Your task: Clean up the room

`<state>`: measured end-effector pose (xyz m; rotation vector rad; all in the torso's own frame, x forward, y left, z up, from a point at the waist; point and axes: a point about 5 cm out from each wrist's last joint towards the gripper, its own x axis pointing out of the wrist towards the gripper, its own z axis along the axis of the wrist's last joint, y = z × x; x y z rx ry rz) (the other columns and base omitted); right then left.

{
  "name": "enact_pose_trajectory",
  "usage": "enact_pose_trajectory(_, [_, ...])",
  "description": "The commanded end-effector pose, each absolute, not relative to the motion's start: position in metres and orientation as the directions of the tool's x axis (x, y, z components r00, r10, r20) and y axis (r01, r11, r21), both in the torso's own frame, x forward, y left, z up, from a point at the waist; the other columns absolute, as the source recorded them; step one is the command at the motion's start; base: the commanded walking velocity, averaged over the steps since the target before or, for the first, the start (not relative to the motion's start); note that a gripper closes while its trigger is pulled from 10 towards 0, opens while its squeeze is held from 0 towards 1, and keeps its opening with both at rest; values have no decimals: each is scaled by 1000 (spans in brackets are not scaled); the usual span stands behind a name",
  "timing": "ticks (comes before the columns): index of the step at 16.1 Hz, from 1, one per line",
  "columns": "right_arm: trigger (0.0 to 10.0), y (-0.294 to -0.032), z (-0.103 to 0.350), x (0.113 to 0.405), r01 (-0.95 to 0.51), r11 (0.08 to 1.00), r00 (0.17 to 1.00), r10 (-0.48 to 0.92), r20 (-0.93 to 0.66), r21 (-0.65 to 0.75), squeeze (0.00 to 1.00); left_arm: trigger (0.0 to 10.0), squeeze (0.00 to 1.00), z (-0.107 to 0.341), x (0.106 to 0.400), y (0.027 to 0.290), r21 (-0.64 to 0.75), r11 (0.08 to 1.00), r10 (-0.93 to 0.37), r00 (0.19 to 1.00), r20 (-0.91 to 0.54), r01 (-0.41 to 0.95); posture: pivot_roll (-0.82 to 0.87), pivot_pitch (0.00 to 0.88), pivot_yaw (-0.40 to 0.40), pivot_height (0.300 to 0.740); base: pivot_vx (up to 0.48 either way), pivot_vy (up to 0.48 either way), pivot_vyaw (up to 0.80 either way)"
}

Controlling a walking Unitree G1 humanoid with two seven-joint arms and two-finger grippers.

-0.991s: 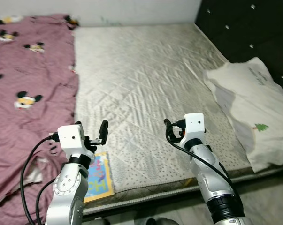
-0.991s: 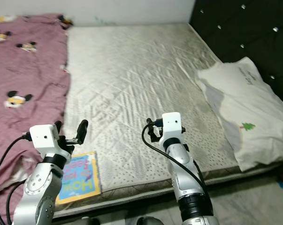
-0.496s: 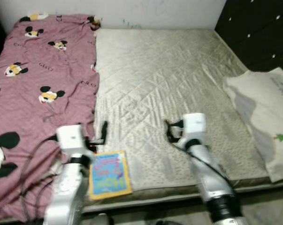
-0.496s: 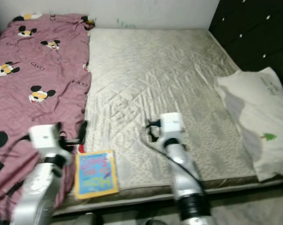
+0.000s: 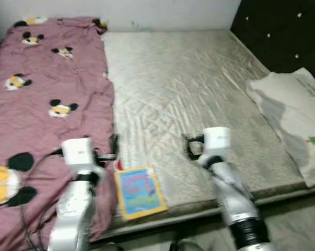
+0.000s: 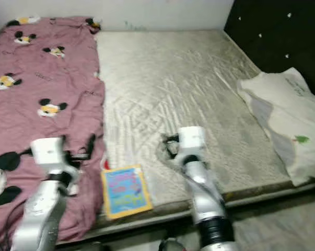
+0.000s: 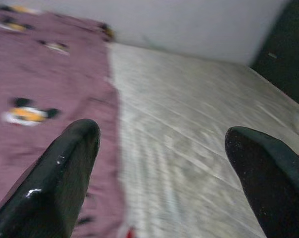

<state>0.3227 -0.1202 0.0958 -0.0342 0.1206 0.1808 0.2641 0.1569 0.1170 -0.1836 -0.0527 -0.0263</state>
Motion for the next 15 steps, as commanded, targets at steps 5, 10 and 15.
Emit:
enact_pose_trajectory(5, [10000, -132, 96, 325, -156, 988, 980, 152, -130, -23, 0, 10000, 0, 111, 263, 156, -183, 983, 9, 999, 42, -1, -30, 153, -46, 740, 0, 0, 0])
enact_pose_trajectory(10, [10000, -130, 97, 323, -165, 986, 979, 163, -127, -11, 0, 10000, 0, 98, 262, 159, -234, 972, 11, 999, -46, -21, -37, 173, -51, 740, 0, 0, 0])
enact_pose_trajectory(15, [10000, -136, 92, 311, -160, 987, 977, 158, -141, -2, 0, 10000, 0, 98, 260, 153, -260, 966, -17, 999, -52, 3, -59, 221, -63, 740, 0, 0, 0])
